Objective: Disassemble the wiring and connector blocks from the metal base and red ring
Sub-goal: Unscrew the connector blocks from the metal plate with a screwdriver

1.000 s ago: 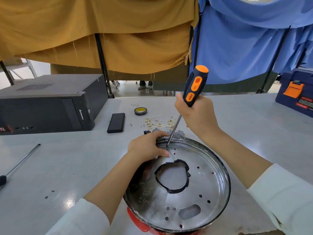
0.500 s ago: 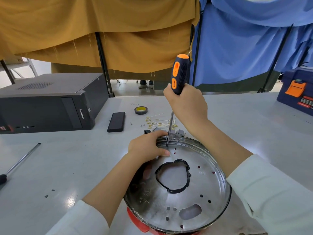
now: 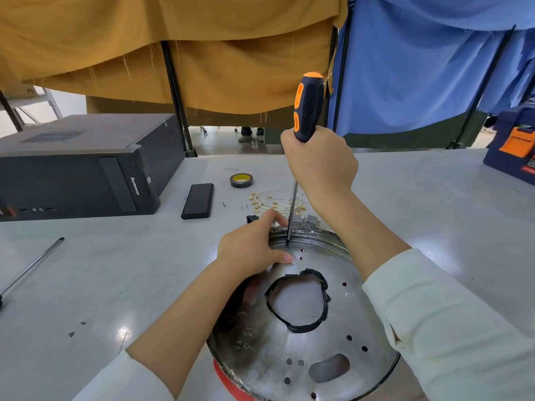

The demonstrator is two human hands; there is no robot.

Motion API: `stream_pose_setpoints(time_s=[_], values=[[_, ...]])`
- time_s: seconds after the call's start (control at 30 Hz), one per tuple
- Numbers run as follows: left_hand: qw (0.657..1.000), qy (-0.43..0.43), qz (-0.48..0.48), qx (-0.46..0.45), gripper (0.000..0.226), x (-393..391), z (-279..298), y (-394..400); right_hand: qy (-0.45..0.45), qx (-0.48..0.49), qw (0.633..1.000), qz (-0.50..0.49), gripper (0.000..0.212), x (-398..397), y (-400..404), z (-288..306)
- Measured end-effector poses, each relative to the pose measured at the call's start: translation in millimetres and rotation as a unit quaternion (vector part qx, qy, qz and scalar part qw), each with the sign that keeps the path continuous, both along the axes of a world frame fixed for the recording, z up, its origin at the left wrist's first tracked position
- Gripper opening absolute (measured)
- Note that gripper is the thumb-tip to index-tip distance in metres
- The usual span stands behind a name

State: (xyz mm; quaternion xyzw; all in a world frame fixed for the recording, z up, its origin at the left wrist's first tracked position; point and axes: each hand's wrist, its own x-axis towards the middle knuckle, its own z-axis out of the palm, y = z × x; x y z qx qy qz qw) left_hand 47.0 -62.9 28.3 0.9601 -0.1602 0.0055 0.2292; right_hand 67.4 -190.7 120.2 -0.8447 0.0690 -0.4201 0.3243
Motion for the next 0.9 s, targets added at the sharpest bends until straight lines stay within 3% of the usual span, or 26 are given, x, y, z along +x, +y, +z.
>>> stream_pose_setpoints(time_s=[0.2, 0.4, 0.57, 0.63, 0.77, 0.83, 0.9], values=[[1.0, -0.003, 0.005, 0.0, 0.056, 0, -2, 0, -0.012, -0.05, 0.998, 0.022, 0.036, 0, 16, 1], [1.0, -0.02, 0.003, 0.002, 0.059, -2, -2, 1, 0.028, 0.0, 0.987, 0.159, 0.032, 2, 20, 4], [1.0, -0.003, -0.005, -0.005, 0.059, 1, -2, 2, 0.065, 0.057, 0.94, 0.331, 0.035, 2, 11, 9], [1.0, 0.002, -0.006, -0.006, 0.058, 0, -1, 3, 0.054, 0.063, 0.943, 0.321, 0.039, 0, 10, 6], [1.0, 0.004, -0.003, -0.003, 0.058, -2, 0, 3, 0.012, -0.054, 0.987, 0.153, 0.039, -7, 9, -3], [1.0, 0.006, -0.003, -0.003, 0.059, -2, 1, 2, 0.006, -0.013, 0.984, 0.179, 0.025, -10, 11, 2], [1.0, 0.004, -0.005, -0.005, 0.057, -1, 1, 2, 0.002, 0.102, 0.964, 0.245, 0.012, -10, 13, 12]])
